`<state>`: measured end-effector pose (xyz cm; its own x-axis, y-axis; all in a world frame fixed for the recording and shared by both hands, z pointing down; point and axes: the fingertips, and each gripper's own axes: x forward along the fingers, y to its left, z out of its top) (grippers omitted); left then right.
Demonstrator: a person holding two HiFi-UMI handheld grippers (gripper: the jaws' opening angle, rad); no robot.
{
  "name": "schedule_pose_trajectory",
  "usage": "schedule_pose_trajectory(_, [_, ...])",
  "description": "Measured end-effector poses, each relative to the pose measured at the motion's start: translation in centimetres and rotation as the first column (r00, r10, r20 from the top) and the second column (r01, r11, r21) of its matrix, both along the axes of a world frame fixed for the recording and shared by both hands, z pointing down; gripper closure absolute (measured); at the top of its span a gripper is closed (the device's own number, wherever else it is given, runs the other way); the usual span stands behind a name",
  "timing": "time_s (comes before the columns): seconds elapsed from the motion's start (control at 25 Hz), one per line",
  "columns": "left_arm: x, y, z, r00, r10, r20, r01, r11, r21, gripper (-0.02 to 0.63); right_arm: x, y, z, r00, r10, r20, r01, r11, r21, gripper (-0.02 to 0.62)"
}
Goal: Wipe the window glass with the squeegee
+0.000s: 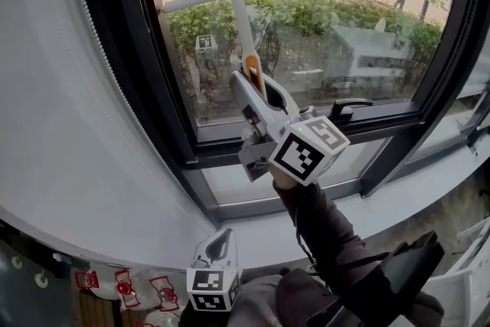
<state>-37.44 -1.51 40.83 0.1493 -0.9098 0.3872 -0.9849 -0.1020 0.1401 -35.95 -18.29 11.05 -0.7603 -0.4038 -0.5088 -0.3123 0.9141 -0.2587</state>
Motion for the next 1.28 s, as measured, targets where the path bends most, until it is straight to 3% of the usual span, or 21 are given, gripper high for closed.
schedule_pose_trajectory(0.64, [-0.1,1.1,0.2,1.0,-0.005,0.003,0.005,1.0,-0.002,0.606,-0.5,0.0,1.5,0.999,0.017,-0.029,-0.017,1.0,-0.017,0.529])
schedule_pose_trajectory(1.28, [0.2,1.0,0.3,1.0,0.001,0.004,-0.001,1.0,-0.011,0.606,-0.5,0.5,3.8,0.998,-0.026,-0.051,0.023,0.999,-0.048,0.534])
